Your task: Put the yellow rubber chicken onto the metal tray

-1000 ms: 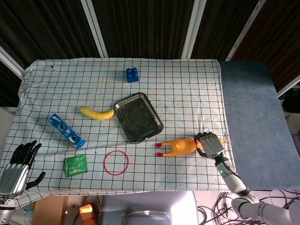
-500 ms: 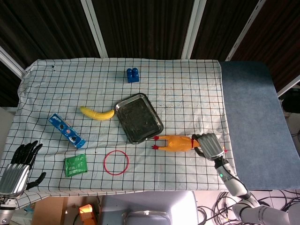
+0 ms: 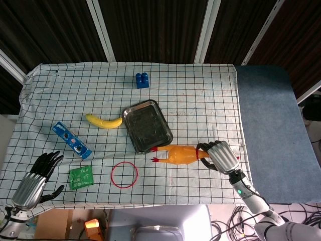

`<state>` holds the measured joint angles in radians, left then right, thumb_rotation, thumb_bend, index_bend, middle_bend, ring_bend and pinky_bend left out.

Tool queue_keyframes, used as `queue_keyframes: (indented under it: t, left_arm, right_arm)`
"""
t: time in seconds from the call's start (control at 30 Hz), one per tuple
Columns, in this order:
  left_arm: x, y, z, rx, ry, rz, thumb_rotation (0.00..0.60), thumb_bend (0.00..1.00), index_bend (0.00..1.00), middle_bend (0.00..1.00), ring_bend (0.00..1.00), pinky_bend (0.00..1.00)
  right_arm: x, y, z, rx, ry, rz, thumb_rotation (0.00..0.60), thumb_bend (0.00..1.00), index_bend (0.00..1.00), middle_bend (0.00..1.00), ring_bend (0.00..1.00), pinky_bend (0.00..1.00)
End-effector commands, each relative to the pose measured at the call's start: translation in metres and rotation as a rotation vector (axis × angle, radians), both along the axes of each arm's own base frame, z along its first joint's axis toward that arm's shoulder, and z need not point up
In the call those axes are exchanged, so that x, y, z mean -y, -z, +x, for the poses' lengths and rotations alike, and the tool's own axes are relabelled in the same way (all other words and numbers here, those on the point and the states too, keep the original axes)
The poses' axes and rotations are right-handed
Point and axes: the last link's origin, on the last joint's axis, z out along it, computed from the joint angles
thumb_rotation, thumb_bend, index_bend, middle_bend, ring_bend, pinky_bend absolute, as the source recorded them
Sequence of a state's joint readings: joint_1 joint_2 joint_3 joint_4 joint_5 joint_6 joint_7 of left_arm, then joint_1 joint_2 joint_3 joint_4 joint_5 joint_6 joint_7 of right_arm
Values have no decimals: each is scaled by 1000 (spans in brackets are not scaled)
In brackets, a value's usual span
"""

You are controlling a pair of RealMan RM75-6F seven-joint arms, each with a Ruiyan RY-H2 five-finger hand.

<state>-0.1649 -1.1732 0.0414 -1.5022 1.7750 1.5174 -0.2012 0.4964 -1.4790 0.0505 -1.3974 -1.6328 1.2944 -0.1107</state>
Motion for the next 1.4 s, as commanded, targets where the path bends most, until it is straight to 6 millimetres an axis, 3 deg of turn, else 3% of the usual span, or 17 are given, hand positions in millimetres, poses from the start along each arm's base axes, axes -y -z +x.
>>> queue_keyframes:
  t: [0.03,0.3,0.53,1.4]
  left_arm:
    - [-12,16,22,115,144,-73,600,283,0,0,0,23]
    - [-38,39,48,324,139,-202,600,233,0,0,0,19]
    - [-63,51,57,404,72,-233,600,212,0,0,0,17]
    - [-99,89,81,558,-12,-343,600,197,0,0,0,61]
  right_arm:
    - [2,-7,30,9,-49,24,600,537,938,739,663,723]
    - [14,4,84,1,-99,28,600,537,938,739,663,723]
    - [20,14,123,-13,-115,15,600,537,938,740,663,723]
    - [30,62,187,-7,-77,47,600,537,938,739,663,725]
